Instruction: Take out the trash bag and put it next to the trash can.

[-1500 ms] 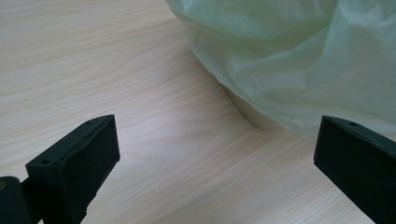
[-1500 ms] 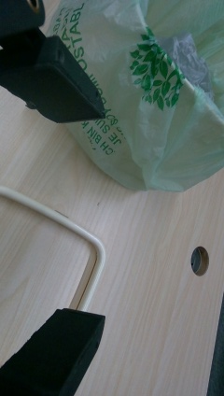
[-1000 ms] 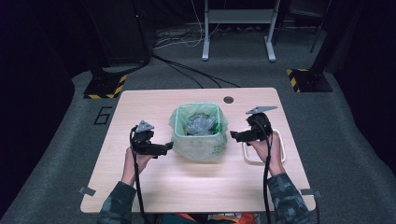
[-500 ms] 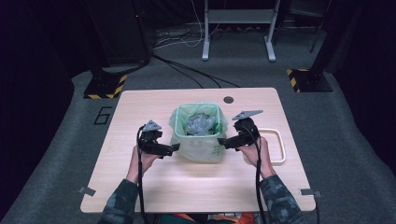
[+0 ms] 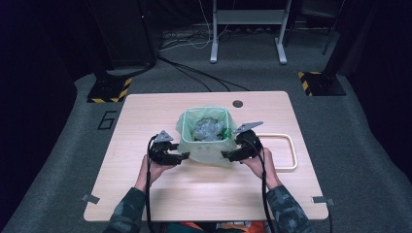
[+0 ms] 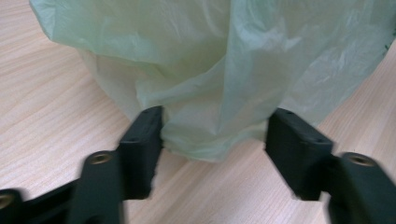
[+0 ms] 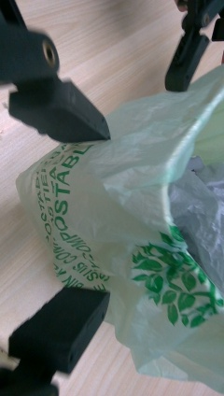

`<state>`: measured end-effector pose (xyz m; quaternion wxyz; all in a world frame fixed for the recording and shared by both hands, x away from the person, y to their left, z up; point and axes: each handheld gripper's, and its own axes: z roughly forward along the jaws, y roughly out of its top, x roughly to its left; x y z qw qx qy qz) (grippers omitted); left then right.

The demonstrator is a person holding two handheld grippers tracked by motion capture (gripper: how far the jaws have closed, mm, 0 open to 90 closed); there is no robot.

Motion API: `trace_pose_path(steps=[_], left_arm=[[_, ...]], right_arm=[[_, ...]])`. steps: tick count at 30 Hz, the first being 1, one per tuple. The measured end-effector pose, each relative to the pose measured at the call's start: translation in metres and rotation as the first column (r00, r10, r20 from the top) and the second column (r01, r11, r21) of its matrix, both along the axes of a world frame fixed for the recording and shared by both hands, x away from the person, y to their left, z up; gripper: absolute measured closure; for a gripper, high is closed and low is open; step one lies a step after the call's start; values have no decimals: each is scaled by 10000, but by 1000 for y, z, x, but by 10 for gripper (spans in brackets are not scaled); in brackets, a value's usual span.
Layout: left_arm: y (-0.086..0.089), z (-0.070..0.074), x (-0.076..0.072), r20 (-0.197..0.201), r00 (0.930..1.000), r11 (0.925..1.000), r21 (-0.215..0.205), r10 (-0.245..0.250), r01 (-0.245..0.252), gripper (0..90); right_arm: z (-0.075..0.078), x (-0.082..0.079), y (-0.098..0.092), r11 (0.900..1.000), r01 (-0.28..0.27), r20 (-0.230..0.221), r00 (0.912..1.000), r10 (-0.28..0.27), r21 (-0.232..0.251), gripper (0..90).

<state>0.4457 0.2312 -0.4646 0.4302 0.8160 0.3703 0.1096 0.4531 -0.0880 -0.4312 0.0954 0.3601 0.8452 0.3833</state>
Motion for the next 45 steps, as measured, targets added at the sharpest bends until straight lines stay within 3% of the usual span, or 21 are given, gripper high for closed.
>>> trace_pose_path(steps=[2, 5, 6, 7, 8, 13, 20, 31, 36, 45], left_arm=[[1, -1, -1, 43, 9999, 9998, -165, -107, 108, 451], [1, -1, -1, 45, 10000, 10000, -55, -61, 62, 544], [1, -2, -1, -48, 9999, 9998, -98, -156, 156, 564], [1, -2, -1, -48, 9999, 9998, -98, -156, 156, 589], [0, -2, 0, -70, 9997, 9998, 14, -223, 223, 623], [1, -2, -2, -55, 9996, 9996, -103, -266, 266, 736], [3, 5, -6, 319, 9991, 9993, -252, -270, 278, 847], [5, 18, -11, 680, 9977, 9986, -520, -73, 108, 871], [5, 32, -14, 1013, 9949, 9976, -687, -7, 77, 879], [4, 44, -16, 1248, 9921, 9970, -770, 125, -29, 880]], right_arm=[[-1, 0, 0, 10000, 58, -10, 10000, -58, -74, 297], [-2, -1, 0, 9999, 26, -16, 10000, -27, -158, 368], [-3, -1, 0, 9998, -63, -32, 10000, 62, -211, 436], [-3, -1, 0, 9998, -63, -32, 10000, 62, -211, 436], [-3, -2, 1, 9995, -76, -47, 10000, 75, -298, 517], [-1, -4, 1, 9989, -141, 72, 9999, 144, -449, 712], [4, -8, 0, 9982, -95, 334, 9994, 115, -589, 871], [17, -13, -3, 9987, 42, 875, 9962, 2, -504, 900], [29, -16, -3, 9987, 82, 1264, 9920, -18, -505, 900], [43, -19, -2, 9992, 101, 1785, 9839, -30, -389, 900]])
